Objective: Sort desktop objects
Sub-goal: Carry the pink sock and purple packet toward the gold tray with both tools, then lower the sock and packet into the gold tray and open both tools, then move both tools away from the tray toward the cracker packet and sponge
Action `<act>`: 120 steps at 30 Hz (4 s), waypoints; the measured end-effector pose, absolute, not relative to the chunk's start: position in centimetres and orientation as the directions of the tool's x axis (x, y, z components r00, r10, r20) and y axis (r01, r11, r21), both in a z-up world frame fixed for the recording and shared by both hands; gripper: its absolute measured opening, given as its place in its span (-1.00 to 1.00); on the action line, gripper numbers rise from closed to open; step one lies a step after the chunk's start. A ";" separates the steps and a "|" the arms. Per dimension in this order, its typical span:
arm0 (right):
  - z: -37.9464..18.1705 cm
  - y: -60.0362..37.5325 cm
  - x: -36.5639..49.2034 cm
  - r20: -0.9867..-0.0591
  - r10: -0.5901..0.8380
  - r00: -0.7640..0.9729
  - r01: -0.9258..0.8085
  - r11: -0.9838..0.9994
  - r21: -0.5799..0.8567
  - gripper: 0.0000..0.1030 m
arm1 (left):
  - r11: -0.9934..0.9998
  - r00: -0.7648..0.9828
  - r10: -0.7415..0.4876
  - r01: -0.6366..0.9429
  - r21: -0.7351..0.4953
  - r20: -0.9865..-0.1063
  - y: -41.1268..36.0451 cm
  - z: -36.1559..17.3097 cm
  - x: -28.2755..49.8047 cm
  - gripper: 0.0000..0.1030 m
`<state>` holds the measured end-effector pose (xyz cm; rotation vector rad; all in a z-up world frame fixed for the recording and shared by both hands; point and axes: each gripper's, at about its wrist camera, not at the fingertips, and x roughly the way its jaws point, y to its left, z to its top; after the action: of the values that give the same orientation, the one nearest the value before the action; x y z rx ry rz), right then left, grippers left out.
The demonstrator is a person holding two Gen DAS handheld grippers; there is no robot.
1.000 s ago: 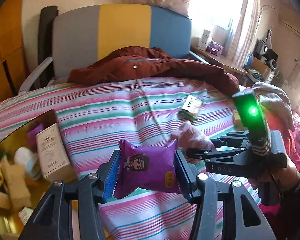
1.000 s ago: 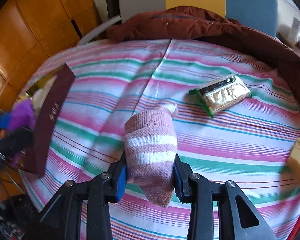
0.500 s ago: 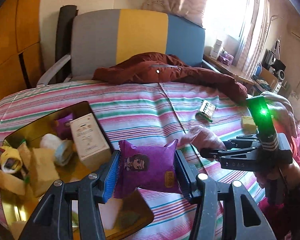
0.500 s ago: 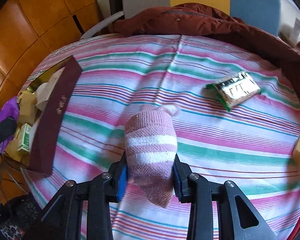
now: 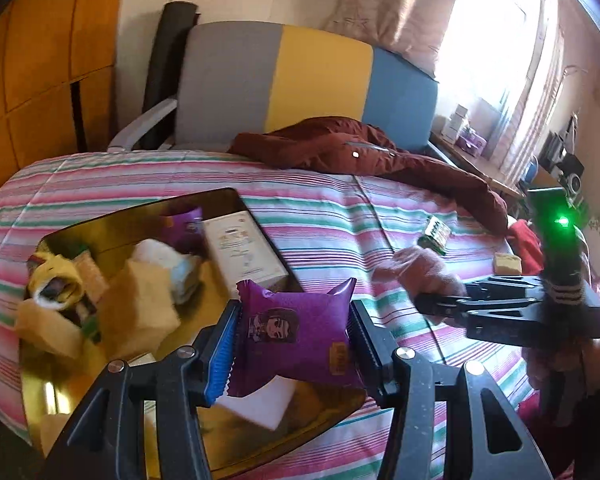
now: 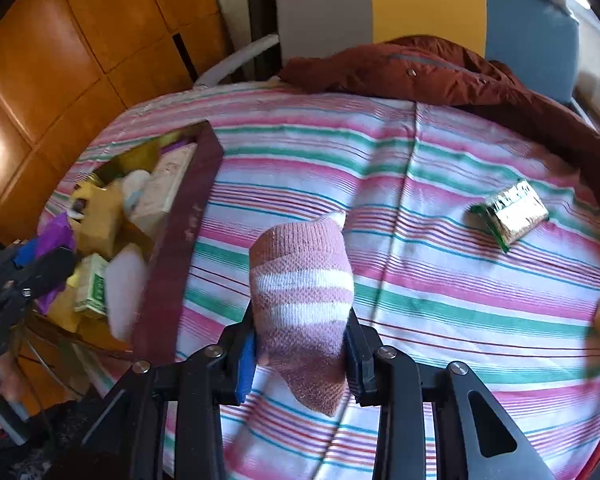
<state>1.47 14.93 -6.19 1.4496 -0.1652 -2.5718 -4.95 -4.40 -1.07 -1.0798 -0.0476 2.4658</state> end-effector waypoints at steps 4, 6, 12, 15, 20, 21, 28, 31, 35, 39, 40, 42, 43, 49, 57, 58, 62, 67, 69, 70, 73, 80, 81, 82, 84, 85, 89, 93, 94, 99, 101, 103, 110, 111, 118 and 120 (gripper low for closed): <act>-5.2 13.3 2.1 -0.816 -0.252 -0.520 0.132 -0.968 0.215 -0.30 | -0.916 -0.611 0.386 -0.340 -0.212 -0.691 -6.7 -1.2 -4.7 0.04; -4.8 12.2 2.4 -0.807 -0.270 -0.525 0.150 -0.963 0.225 -0.30 | -0.926 -0.623 0.368 -0.312 -0.212 -0.690 -7.9 -1.2 -4.6 0.04; -3.6 8.2 2.7 -0.775 -0.351 -0.525 0.234 -0.935 0.266 -0.30 | -0.947 -0.642 0.320 -0.234 -0.220 -0.696 -11.4 -1.6 -4.8 0.05; -3.1 6.0 2.6 -0.760 -0.393 -0.517 0.272 -0.918 0.290 -0.30 | -0.955 -0.644 0.297 -0.200 -0.220 -0.704 -12.7 -2.0 -5.1 0.05; -2.7 3.1 1.7 -0.749 -0.417 -0.515 0.293 -0.907 0.303 -0.30 | -0.964 -0.646 0.263 -0.146 -0.222 -0.716 -14.0 -2.6 -6.0 0.08; -2.6 2.6 1.5 -0.747 -0.420 -0.515 0.296 -0.905 0.305 -0.30 | -0.965 -0.648 0.258 -0.144 -0.217 -0.716 -14.1 -2.6 -6.1 0.09; -2.9 -0.2 -0.2 -0.752 -0.417 -0.511 0.306 -0.905 0.294 -0.30 | -0.971 -0.670 0.234 -0.126 -0.203 -0.705 -14.7 -2.0 -6.6 0.10; -3.1 -0.7 -1.1 -0.755 -0.401 -0.519 0.286 -0.914 0.289 -0.24 | -0.974 -0.673 0.222 -0.114 -0.198 -0.706 -14.7 -1.9 -6.9 0.17; -3.8 -1.2 -1.8 -0.765 -0.398 -0.506 0.282 -0.915 0.289 -0.19 | -0.978 -0.671 0.205 -0.105 -0.182 -0.713 -14.6 -1.9 -7.0 0.21; -4.5 -1.7 -1.8 -0.778 -0.395 -0.488 0.285 -0.915 0.286 -0.19 | -0.980 -0.673 0.191 -0.095 -0.172 -0.715 -14.7 -2.0 -7.0 0.23; -4.7 -1.7 -1.7 -0.782 -0.394 -0.483 0.284 -0.915 0.286 -0.19 | -0.981 -0.672 0.187 -0.091 -0.170 -0.717 -14.7 -2.0 -7.0 0.23; -5.1 -1.7 -1.7 -0.785 -0.395 -0.477 0.279 -0.915 0.290 -0.16 | -0.982 -0.668 0.180 -0.081 -0.170 -0.722 -14.9 -2.1 -7.2 0.26; -5.3 -1.7 -1.7 -0.787 -0.393 -0.475 0.275 -0.916 0.291 -0.14 | -0.982 -0.668 0.177 -0.077 -0.170 -0.723 -15.0 -2.2 -7.2 0.29; -5.8 -1.7 -1.6 -0.794 -0.383 -0.472 0.260 -0.921 0.290 0.06 | -0.986 -0.674 0.158 -0.067 -0.153 -0.721 -15.0 -1.9 -7.1 0.60; -5.4 -2.0 -1.0 -0.786 -0.360 -0.503 0.266 -0.930 0.255 0.51 | -0.992 -0.690 0.120 -0.050 -0.118 -0.714 -15.0 -1.2 -6.5 0.66; -5.3 -2.1 -0.7 -0.785 -0.349 -0.512 0.267 -0.933 0.241 0.59 | -0.992 -0.695 0.118 -0.052 -0.114 -0.709 -15.0 -1.0 -6.4 0.65; -5.0 -2.2 0.1 -0.778 -0.294 -0.555 0.258 -0.950 0.176 0.96 | -0.992 -0.710 0.118 -0.051 -0.116 -0.694 -15.0 -0.4 -5.9 0.65; -4.7 -2.0 1.2 -0.761 -0.244 -0.601 0.246 -0.963 0.114 0.99 | -0.999 -0.738 0.041 -0.020 -0.039 -0.674 -14.4 0.4 -5.3 0.65; -4.7 -2.0 1.6 -0.757 -0.214 -0.617 0.230 -0.969 0.088 0.99 | -1.000 -0.744 0.022 -0.012 -0.020 -0.668 -14.2 0.6 -5.1 0.65; -4.7 -1.9 1.8 -0.759 -0.195 -0.621 0.218 -0.973 0.072 0.99 | -1.000 -0.749 0.019 -0.007 -0.021 -0.663 -14.2 0.7 -4.9 0.65; -4.9 -1.7 2.2 -0.748 -0.171 -0.641 0.203 -0.978 0.049 0.99 | -1.000 -0.767 0.012 0.007 -0.028 -0.642 -14.2 1.3 -4.4 0.65; -5.5 -0.5 2.6 -0.763 -0.201 -0.615 0.177 -0.977 0.115 0.99 | -0.998 -0.812 -0.058 0.042 0.040 -0.581 -13.6 2.4 -3.4 0.64; -5.5 -0.3 2.6 -0.761 -0.203 -0.616 0.171 -0.978 0.122 0.99 | -0.998 -0.814 -0.059 0.041 0.043 -0.577 -13.5 2.5 -3.3 0.64; -5.4 0.0 2.8 -0.758 -0.209 -0.618 0.168 -0.977 0.132 0.99 | -0.998 -0.816 -0.059 0.042 0.044 -0.576 -13.5 2.6 -3.2 0.64; -5.1 0.3 3.0 -0.750 -0.224 -0.623 0.162 -0.974 0.157 0.99 | -0.999 -0.821 -0.054 0.040 0.037 -0.568 -13.4 2.6 -3.0 0.64; -5.0 0.5 3.2 -0.741 -0.231 -0.630 0.156 -0.973 0.171 0.99 | -0.999 -0.825 -0.047 0.039 0.026 -0.564 -13.4 2.7 -2.8 0.64; -4.0 0.7 3.9 -0.707 -0.220 -0.672 0.145 -0.975 0.166 0.99 | -0.999 -0.825 -0.009 0.026 -0.022 -0.565 -13.5 2.6 -2.6 0.62; -3.6 0.6 4.4 -0.694 -0.196 -0.693 0.137 -0.981 0.139 0.99 | -0.999 -0.819 0.005 0.018 -0.034 -0.574 -13.4 2.4 -2.6 0.60; -3.6 0.5 4.6 -0.692 -0.194 -0.696 0.140 -0.981 0.134 0.99 | -0.999 -0.812 0.010 0.018 -0.042 -0.584 -13.4 2.2 -2.7 0.59; -3.5 0.3 5.1 -0.679 -0.205 -0.705 0.157 -0.979 0.132 0.99 | -0.999 -0.783 0.013 0.016 -0.041 -0.622 -13.3 1.4 -3.0 0.46; -3.5 0.3 5.4 -0.672 -0.220 -0.707 0.168 -0.975 0.142 0.99 | -0.999 -0.776 -0.002 0.025 -0.028 -0.630 -13.3 1.2 -3.2 0.46; -3.5 0.3 5.6 -0.667 -0.228 -0.709 0.172 -0.974 0.149 0.99 | -0.999 -0.791 -0.034 0.029 0.017 -0.610 -12.9 1.3 -3.0 0.46; -3.3 1.3 5.7 -0.662 -0.221 -0.716 0.153 -0.975 0.159 0.99 | -0.999 -0.770 0.033 -0.005 -0.046 -0.638 -12.7 1.1 -3.2 0.45; -3.2 1.6 5.6 -0.662 -0.215 -0.718 0.147 -0.976 0.158 0.99 | -0.998 -0.758 0.050 -0.011 -0.064 -0.650 -12.6 0.9 -3.4 0.45; -2.7 4.9 5.8 -0.659 -0.144 -0.739 0.069 -0.988 0.139 0.99 | -0.994 -0.714 0.105 -0.066 -0.083 -0.692 -11.0 0.3 -4.3 0.45; -2.5 6.0 5.8 -0.658 -0.120 -0.743 0.042 -0.990 0.133 0.99 | -0.993 -0.717 0.119 -0.097 -0.071 -0.687 -10.2 0.3 -4.3 0.45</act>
<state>5.82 6.05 -2.46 1.0878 -0.1676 -2.8499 -4.29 -10.16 0.34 -1.1262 -0.0454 2.8075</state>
